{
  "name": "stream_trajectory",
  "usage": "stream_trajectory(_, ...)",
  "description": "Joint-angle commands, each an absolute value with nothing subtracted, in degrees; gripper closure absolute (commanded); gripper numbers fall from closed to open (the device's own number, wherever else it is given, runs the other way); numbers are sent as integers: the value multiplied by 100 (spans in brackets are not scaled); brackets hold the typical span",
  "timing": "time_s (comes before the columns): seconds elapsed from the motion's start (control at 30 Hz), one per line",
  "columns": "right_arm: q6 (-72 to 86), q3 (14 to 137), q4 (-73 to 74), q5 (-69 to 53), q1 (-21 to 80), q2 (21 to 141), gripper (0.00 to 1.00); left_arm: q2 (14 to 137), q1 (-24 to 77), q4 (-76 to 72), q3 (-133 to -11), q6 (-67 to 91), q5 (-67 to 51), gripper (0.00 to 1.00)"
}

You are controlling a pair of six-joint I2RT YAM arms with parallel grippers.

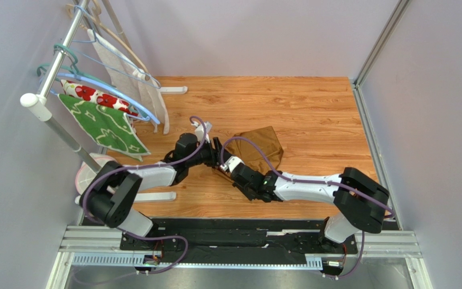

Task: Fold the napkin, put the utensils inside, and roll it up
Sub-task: Roll the napkin with the utensil

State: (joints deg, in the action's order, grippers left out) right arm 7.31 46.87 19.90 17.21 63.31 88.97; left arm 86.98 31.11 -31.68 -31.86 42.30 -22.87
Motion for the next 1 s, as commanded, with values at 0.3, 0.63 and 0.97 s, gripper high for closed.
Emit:
stream_trajectory(0.3,931,4526,1679,-2634,4712,8841,100,6680,3094,-1423,-2620,2874,-1275,37)
stream_trajectory(0.63,1274,4675,1450,-4104,3499,9790,100,5845,3094,-1644,-1881,2830,-1196,37)
stream_trajectory(0.97,1608,4825,1441,-4315,2945,10459,100,6423,3111,-2241,-1942,3137,-2047,42)
